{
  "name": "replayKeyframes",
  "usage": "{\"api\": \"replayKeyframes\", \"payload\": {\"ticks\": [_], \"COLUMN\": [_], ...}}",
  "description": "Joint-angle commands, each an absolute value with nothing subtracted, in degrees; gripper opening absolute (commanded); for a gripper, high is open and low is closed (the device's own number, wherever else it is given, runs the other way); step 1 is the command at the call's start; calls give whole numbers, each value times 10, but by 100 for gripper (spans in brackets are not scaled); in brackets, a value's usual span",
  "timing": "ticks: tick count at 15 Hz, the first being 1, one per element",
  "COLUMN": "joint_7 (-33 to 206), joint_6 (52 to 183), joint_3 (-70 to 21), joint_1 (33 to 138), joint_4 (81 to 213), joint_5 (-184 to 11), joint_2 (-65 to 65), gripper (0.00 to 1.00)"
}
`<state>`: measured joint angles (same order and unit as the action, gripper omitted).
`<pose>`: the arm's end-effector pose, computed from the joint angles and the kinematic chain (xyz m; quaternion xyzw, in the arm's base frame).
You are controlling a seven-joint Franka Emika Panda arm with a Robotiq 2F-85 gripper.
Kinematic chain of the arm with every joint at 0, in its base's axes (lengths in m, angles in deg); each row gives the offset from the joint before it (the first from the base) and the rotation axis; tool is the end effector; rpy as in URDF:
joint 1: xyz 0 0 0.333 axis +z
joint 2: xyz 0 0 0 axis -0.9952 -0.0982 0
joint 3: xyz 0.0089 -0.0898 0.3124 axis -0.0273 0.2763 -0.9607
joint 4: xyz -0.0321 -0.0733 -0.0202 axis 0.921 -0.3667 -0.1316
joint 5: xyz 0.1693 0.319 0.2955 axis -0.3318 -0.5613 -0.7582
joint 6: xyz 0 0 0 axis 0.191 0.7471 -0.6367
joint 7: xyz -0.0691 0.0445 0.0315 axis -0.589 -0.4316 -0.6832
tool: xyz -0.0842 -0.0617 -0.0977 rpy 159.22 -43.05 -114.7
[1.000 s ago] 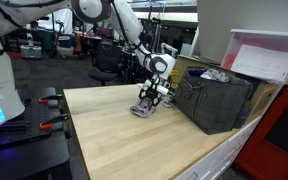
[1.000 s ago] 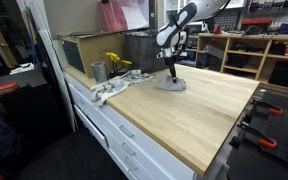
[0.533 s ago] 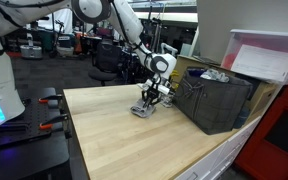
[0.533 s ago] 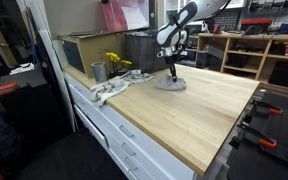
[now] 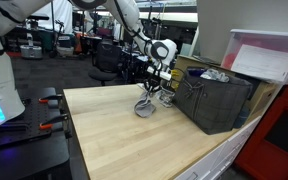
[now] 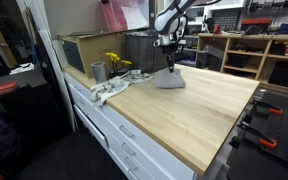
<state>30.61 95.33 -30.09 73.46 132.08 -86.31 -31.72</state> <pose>0.7605 -0.1302 0.1314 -0.9252 -0.3618 0.1034 0.0483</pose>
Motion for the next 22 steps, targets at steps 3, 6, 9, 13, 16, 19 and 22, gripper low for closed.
{"api": "replayKeyframes", "payload": {"ticks": [3, 6, 9, 13, 16, 19, 22], "joint_7": [260, 247, 224, 172, 154, 153, 152], "joint_6": [974, 970, 966, 980, 1000, 982, 968], "joint_3": [-315, -326, -335, -342, -341, -340, -341], "joint_1": [781, 809, 832, 846, 836, 807, 780], "joint_4": [1464, 1505, 1526, 1542, 1540, 1522, 1514], "joint_5": [-783, -745, -708, -668, -684, -752, -829], "joint_2": [-177, -129, -96, -62, -55, -73, -102], "gripper": [1, 1, 39, 69, 91, 100, 100]}}
